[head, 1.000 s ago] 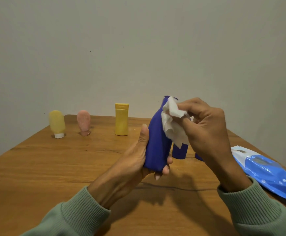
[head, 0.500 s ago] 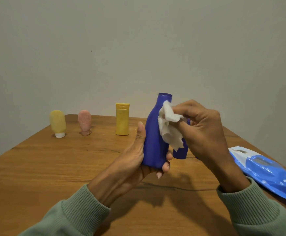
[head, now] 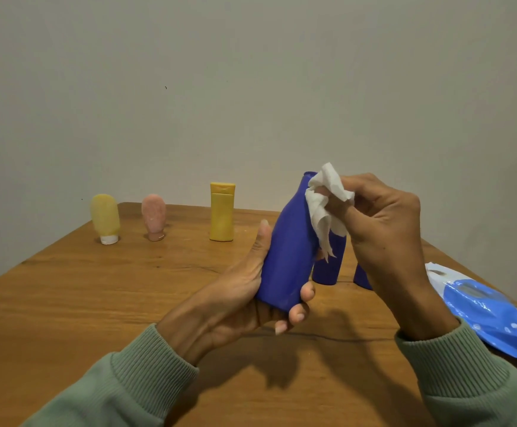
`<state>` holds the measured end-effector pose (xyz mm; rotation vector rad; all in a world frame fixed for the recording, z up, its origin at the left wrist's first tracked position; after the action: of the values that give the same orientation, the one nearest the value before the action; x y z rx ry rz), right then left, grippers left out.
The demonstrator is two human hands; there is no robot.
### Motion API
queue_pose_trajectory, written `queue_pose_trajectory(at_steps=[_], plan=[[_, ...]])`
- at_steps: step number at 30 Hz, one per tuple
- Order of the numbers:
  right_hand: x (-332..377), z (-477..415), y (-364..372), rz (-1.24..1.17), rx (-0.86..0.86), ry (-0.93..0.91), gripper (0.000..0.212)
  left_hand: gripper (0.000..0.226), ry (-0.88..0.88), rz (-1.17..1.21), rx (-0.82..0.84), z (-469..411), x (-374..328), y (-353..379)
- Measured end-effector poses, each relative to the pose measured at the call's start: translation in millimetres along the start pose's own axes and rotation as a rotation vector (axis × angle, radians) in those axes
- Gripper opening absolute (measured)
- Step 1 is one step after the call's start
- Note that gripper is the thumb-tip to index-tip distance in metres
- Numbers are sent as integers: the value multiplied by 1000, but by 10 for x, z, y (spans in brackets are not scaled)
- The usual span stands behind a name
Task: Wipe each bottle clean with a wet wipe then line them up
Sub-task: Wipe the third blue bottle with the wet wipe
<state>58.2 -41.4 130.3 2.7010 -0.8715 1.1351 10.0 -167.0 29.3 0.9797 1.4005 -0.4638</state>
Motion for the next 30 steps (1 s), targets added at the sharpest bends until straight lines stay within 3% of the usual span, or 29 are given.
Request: queue_pose_trajectory(at_steps=[4, 7, 13, 15, 22, 25, 30], plan=[[31, 5, 109, -46, 205, 45, 26, 89, -2, 84, 1, -2, 10, -18], [33, -8, 107, 0, 267, 47, 26, 82, 1, 105, 10, -5, -15, 8], [2, -22, -44, 11, -11, 26, 20, 96, -8, -20, 5, -32, 35, -35], [5, -22, -44, 35, -21, 24, 20, 97, -2, -24, -4, -33, 38, -50], [132, 11, 139, 183, 328, -41, 21, 104, 17, 86, -16, -50, 36, -61], [122, 0, 107, 103, 268, -30, 19, 75, -9, 194, 124, -37, 7, 41], [9, -27, -29, -93, 85, 86, 23, 69, -114, 234, 264, 37, 24, 183]])
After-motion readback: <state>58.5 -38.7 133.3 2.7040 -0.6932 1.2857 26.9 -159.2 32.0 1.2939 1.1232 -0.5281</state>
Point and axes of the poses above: each hand's wrist, its own z-axis away from the middle knuckle, its own y-axis out of the palm, x = y × z, the point moved 7 cm from there along -z, towards the middle knuckle, and after that the axes turned 3 degrees about y, right-handed, at the moved point
